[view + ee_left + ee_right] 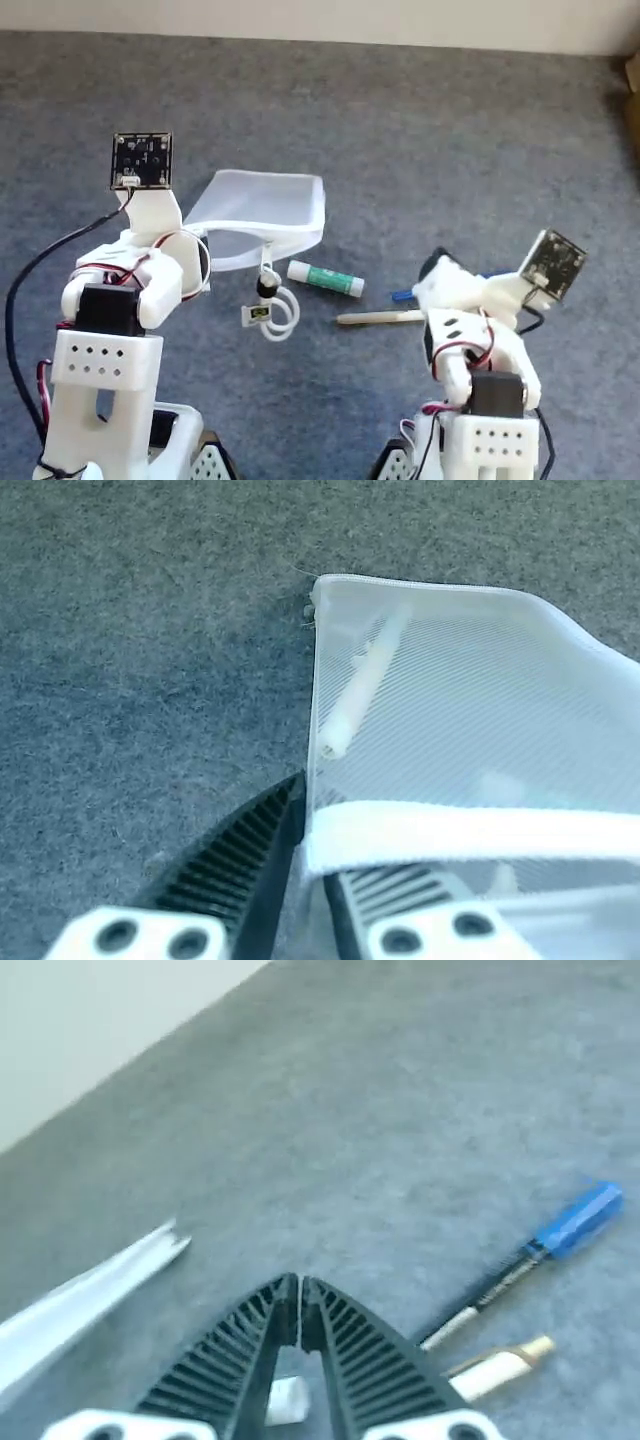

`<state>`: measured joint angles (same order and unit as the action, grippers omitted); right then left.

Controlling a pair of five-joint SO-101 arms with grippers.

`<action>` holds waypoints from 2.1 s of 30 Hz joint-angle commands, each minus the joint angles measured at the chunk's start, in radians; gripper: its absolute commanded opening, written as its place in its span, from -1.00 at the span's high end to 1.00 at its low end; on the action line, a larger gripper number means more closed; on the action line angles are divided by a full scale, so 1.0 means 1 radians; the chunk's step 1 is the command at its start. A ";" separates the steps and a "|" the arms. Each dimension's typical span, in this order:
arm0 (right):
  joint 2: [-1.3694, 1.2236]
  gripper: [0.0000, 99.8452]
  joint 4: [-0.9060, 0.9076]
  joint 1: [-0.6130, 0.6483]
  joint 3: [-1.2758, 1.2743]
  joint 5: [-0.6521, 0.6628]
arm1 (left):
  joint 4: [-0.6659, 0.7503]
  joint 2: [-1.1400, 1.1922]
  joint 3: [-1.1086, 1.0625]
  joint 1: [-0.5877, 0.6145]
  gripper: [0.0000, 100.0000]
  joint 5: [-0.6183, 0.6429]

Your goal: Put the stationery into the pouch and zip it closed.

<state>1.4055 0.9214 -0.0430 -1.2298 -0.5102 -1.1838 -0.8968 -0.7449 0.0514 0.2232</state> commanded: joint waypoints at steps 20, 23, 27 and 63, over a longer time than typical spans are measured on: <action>-0.447 0.99 -0.168 -0.142 0.038 -0.132 | 0.038 0.013 0.001 0.015 0.97 0.012; -0.469 0.99 -0.163 -0.157 0.068 -0.133 | 0.044 0.013 0.001 0.015 0.97 0.012; -0.544 0.99 -0.068 -0.154 0.148 -0.135 | 0.041 0.013 0.001 0.015 0.97 0.012; -1.084 0.72 0.038 -0.291 0.584 -0.192 | 0.063 0.013 -0.022 0.008 0.97 0.012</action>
<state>0.3145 0.9720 -0.3161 -0.7066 -0.6912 -1.1469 -0.8968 -0.7695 0.0514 0.2232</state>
